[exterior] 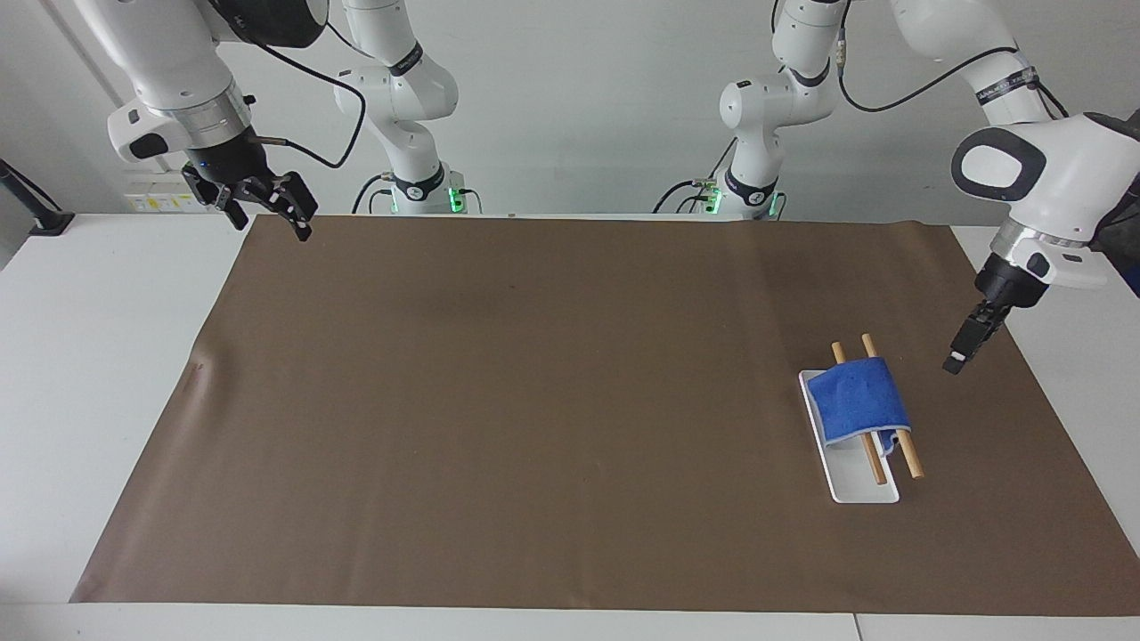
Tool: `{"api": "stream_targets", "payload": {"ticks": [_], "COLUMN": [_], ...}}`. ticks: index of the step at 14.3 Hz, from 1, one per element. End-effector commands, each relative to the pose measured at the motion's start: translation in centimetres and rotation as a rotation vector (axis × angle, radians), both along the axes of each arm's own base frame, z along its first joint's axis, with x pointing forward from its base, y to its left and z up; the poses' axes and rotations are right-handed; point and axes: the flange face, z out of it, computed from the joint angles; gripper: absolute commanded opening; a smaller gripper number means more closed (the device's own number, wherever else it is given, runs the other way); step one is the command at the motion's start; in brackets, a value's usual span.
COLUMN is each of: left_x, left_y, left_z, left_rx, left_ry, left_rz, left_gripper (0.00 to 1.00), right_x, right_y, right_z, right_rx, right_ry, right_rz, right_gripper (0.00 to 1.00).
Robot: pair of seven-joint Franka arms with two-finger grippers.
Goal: Right arm passes towel to left arm to hang
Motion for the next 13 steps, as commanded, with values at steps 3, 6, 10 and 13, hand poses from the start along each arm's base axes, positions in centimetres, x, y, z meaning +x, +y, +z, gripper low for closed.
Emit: {"api": "stream_targets", "payload": {"ticks": [3,6,10,13], "left_x": [-2.1,-3.1,-4.2,-5.3], "left_y": [-1.0,-3.4,-8.3,-11.5], "left_z": [3.2,4.4,4.8,4.6], "left_rx": [-0.002,-0.018,0.051,0.089], "left_ry": [0.032,0.078,0.165,0.242], "left_rz": [-0.051,-0.111,-0.249,-0.332], "left_gripper": [1.00,1.00,1.00,1.00], "right_x": [-0.1,-0.4,-0.6,-0.7], "right_y": [-0.2,-0.6,-1.0,0.1], "right_z": [0.6,0.1,0.1,0.0], "right_rx": [0.001,0.007,0.007,0.006], "right_ry": [-0.018,-0.008,0.000,0.006], "right_rz": [0.042,0.028,0.017,0.037], "right_gripper": [1.00,1.00,1.00,1.00]}}
